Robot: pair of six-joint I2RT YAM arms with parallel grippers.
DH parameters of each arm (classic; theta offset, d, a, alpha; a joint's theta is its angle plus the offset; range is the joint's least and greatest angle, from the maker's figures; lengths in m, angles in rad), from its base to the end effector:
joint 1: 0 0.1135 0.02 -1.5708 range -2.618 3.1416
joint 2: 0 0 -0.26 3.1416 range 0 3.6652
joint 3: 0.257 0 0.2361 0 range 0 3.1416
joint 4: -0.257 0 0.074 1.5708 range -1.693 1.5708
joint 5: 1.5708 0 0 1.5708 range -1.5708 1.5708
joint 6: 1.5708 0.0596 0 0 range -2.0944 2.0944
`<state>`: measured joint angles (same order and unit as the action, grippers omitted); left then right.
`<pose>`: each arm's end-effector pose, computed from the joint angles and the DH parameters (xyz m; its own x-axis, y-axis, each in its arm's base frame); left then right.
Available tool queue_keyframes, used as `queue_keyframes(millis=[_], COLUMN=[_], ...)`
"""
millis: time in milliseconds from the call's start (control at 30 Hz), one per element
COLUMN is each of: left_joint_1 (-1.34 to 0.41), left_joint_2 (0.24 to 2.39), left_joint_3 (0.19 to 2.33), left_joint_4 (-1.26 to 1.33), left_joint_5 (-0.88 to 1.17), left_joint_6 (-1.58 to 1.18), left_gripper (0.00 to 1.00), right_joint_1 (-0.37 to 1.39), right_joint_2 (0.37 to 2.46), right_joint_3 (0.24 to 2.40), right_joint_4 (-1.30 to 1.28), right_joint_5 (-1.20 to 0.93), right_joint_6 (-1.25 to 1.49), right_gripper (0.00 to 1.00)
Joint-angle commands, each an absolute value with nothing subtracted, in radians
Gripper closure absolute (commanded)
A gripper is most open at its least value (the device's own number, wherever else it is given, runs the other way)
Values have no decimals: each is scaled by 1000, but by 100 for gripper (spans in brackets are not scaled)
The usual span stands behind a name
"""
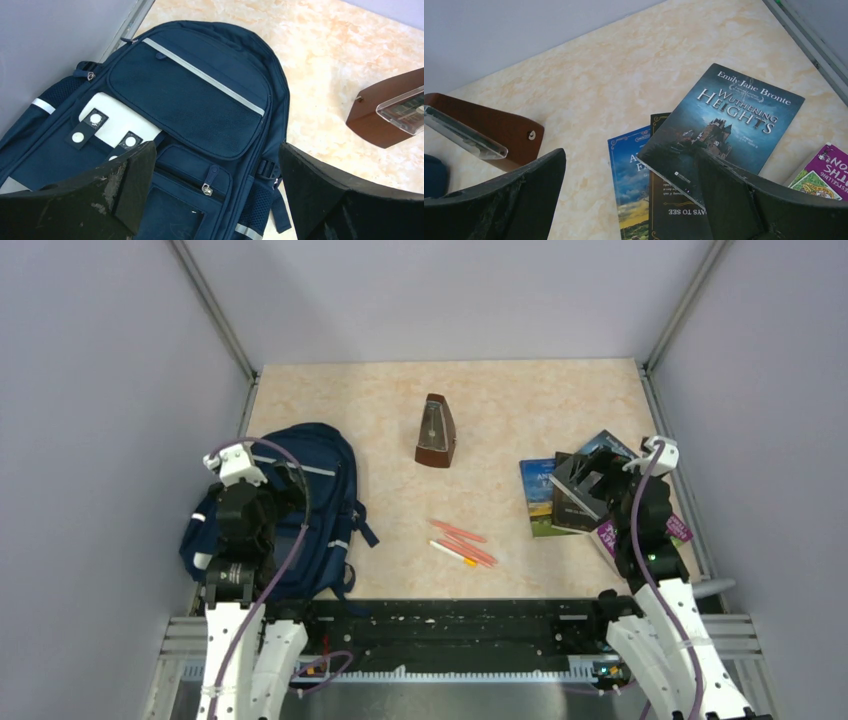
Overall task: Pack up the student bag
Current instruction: Adjust the student bag at the center of the board.
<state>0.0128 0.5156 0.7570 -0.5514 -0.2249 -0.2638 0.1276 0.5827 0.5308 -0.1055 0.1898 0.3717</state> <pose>0.1268 0.0149 0.3143 -0.2359 -0.2572 -0.9371 -0.2966 0.9374 -0.1826 0.1650 0.0098 0.2839 -0.1231 0.3438 -0.9309 0.1122 0.9369 0.3312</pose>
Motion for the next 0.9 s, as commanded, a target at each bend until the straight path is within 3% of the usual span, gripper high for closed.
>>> queue_keyframes(millis=[0, 167, 433, 867], left_joint_1=[18, 18, 9, -206], left_joint_2=[567, 657, 882, 1520], left_joint_3=[796, 794, 882, 1340], left_joint_4=[-553, -546, -546, -687], left_joint_5=[-208, -207, -43, -137], left_joint_6=[-282, -261, -214, -211], left_gripper=[3, 3, 6, 6], right_joint_1=[117, 117, 117, 118], right_joint_2=[571, 557, 533, 495], right_joint_3=[540, 554, 530, 553], right_joint_4=[-99, -109, -76, -152], right_joint_5=[256, 286, 224, 208], right_joint_6=[404, 422, 454, 438], right_gripper=[1, 1, 1, 1])
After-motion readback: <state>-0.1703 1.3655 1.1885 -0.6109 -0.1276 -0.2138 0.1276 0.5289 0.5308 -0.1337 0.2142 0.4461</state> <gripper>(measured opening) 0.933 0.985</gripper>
